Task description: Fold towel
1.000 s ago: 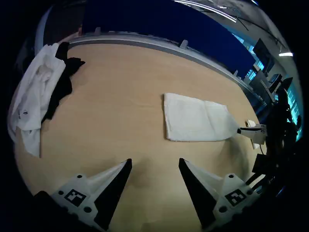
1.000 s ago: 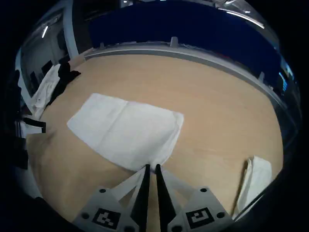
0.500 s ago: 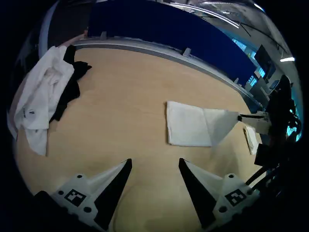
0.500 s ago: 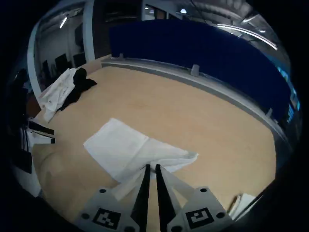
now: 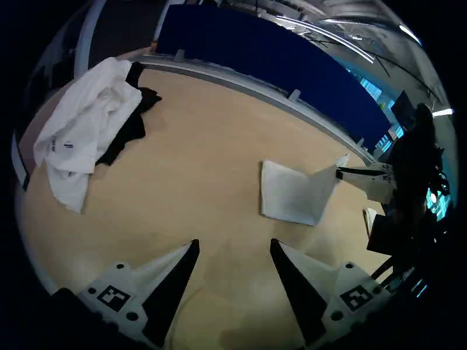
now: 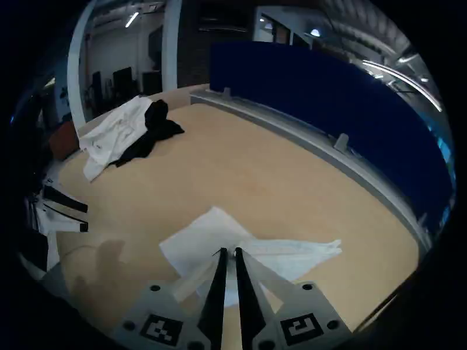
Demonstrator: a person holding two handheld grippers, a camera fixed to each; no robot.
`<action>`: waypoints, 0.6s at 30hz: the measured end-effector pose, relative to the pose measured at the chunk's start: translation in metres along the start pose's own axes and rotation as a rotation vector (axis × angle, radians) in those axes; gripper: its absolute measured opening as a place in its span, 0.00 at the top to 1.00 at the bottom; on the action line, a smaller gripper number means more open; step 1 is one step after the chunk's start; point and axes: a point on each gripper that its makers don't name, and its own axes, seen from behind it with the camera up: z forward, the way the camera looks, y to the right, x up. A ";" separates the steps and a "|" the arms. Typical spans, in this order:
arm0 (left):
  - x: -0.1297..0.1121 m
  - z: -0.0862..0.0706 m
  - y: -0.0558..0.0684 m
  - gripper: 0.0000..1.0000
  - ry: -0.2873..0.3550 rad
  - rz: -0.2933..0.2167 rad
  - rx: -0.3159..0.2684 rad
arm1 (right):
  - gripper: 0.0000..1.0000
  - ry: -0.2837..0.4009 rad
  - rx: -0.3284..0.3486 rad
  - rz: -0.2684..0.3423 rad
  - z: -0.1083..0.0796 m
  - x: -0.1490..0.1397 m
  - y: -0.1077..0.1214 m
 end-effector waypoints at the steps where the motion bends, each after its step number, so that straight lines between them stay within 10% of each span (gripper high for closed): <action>1: -0.001 -0.003 -0.003 0.10 0.004 -0.006 0.004 | 0.89 -0.003 0.009 -0.012 0.005 0.001 -0.007; 11: -0.009 -0.028 -0.032 0.10 0.031 -0.044 0.052 | 0.90 -0.081 0.127 -0.064 0.066 -0.022 -0.086; 18: -0.013 -0.036 -0.047 0.10 0.033 -0.053 0.072 | 0.90 -0.131 0.150 -0.037 0.087 -0.045 -0.099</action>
